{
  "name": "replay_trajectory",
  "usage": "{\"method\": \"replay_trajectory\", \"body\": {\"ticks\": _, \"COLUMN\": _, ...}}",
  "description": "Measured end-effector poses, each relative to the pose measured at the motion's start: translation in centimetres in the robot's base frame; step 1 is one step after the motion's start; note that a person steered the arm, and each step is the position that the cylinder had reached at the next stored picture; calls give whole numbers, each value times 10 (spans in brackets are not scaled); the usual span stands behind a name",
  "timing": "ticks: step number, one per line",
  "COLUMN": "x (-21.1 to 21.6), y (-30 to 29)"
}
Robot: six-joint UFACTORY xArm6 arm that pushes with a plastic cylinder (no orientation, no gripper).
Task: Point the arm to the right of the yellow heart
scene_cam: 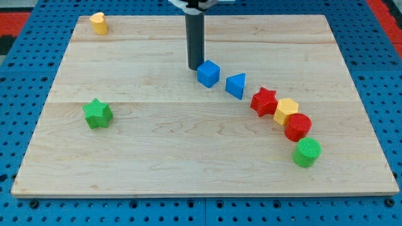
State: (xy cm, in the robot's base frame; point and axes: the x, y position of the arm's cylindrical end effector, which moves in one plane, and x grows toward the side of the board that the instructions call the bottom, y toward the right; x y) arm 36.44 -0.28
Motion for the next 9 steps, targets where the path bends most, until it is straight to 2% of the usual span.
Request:
{"method": "replay_trajectory", "body": {"ticks": 1, "x": 24, "y": 43}}
{"method": "replay_trajectory", "body": {"ticks": 2, "x": 28, "y": 43}}
{"method": "replay_trajectory", "body": {"ticks": 3, "x": 6, "y": 12}}
{"method": "replay_trajectory", "body": {"ticks": 5, "x": -53, "y": 3}}
{"method": "replay_trajectory", "body": {"ticks": 7, "x": -86, "y": -102}}
{"method": "replay_trajectory", "body": {"ticks": 8, "x": -146, "y": -130}}
{"method": "replay_trajectory", "body": {"ticks": 9, "x": -172, "y": -139}}
